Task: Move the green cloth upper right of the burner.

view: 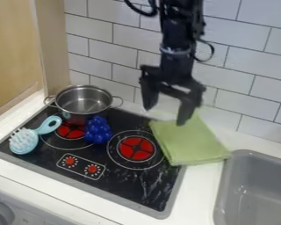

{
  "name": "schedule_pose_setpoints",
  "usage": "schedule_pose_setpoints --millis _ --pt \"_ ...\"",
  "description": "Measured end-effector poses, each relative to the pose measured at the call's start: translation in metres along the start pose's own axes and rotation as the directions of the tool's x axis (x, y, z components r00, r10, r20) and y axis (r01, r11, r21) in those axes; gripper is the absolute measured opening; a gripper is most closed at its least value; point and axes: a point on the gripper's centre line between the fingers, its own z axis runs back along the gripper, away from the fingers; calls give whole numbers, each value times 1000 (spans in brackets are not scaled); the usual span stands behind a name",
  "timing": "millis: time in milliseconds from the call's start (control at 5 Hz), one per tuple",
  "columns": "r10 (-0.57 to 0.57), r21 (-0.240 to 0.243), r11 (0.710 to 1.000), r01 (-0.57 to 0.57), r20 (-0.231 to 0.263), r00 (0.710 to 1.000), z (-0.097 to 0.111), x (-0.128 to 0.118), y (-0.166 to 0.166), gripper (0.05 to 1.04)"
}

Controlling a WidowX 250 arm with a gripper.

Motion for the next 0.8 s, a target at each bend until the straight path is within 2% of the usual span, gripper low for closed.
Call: schedule_pose_setpoints --millis 800 --pt "3 3 1000 -3 9 1000 2 0 2 999"
